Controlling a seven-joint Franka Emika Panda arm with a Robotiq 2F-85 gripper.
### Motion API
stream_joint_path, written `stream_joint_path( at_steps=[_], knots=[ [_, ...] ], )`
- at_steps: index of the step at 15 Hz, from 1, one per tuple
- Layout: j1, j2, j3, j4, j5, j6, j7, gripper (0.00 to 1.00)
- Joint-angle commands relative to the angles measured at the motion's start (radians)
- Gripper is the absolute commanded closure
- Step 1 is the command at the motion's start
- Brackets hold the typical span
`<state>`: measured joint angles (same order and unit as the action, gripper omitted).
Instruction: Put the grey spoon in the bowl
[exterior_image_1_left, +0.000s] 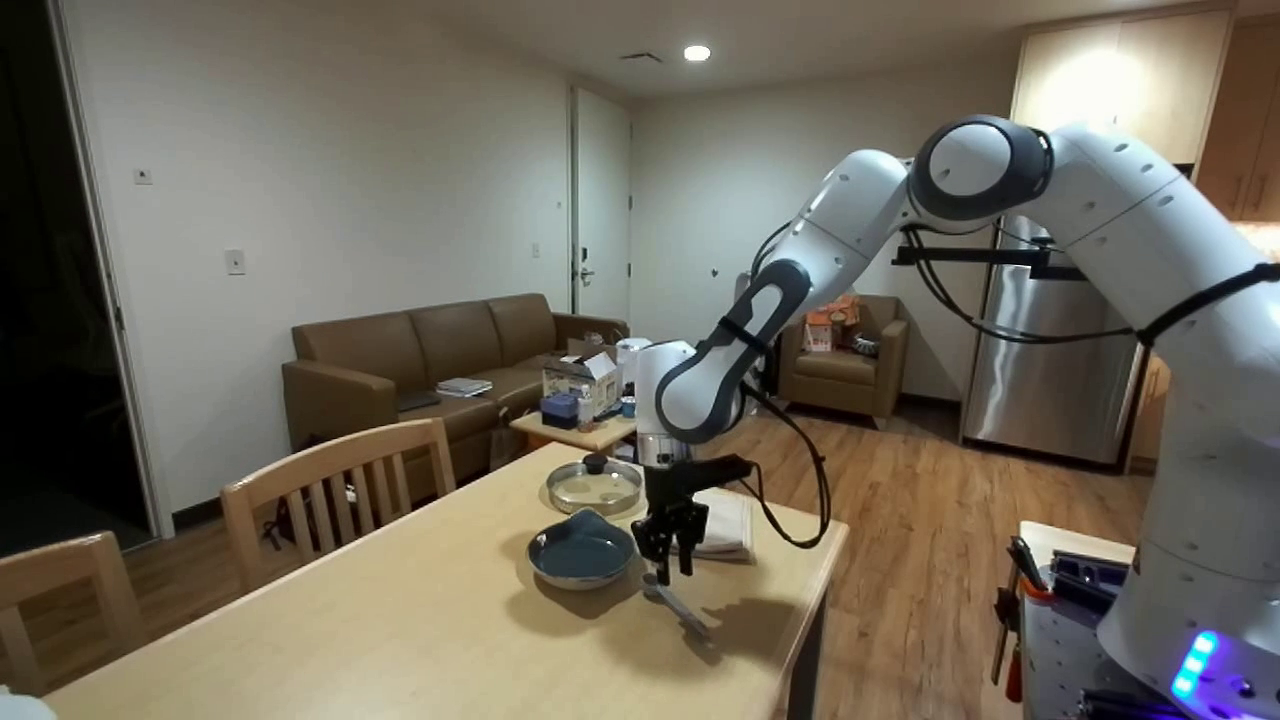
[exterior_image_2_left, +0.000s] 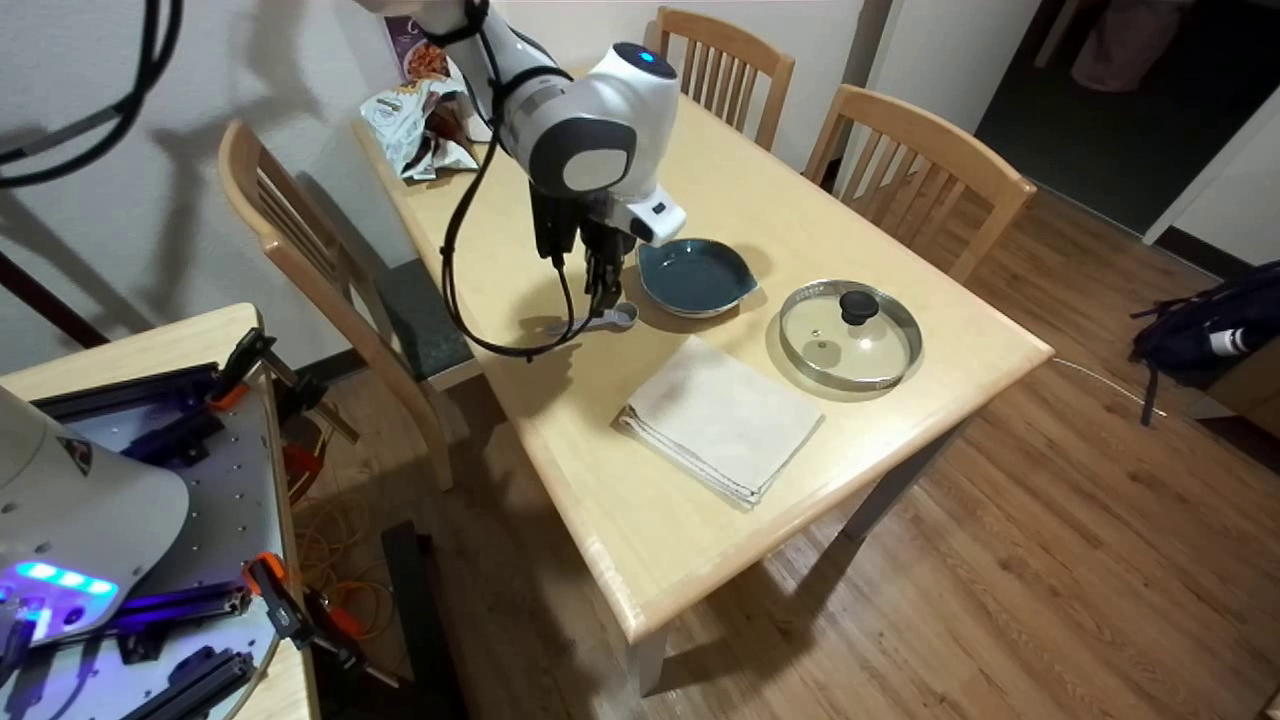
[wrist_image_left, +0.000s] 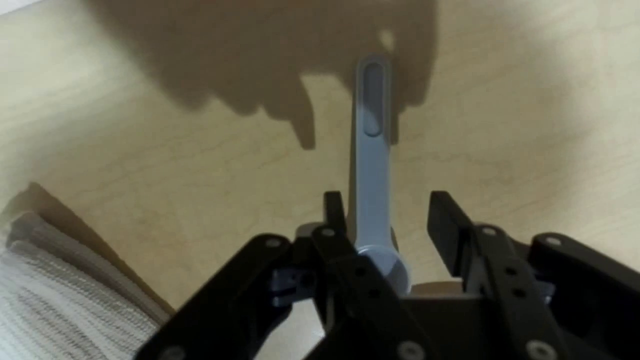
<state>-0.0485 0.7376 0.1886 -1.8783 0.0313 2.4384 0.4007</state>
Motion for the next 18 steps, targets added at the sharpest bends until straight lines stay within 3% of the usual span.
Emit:
stream_joint_path(
  at_steps=[1, 4, 5, 9, 18],
  knots=[
    [0.073, 0.008, -0.078, 0.045, 0.059, -0.073, -0.045, 0.21],
    [0.136, -0.001, -0.134, 0.029, 0.048, -0.028, 0.004, 0.02],
    [0.156, -0.004, -0.153, 0.017, 0.046, 0.014, 0.027, 0.01],
    [0.227, 0.037, -0.212, 0.013, 0.059, 0.147, 0.128, 0.00],
    [0.246, 0.122, -0.206, 0.028, 0.170, 0.147, 0.199, 0.01]
  ],
)
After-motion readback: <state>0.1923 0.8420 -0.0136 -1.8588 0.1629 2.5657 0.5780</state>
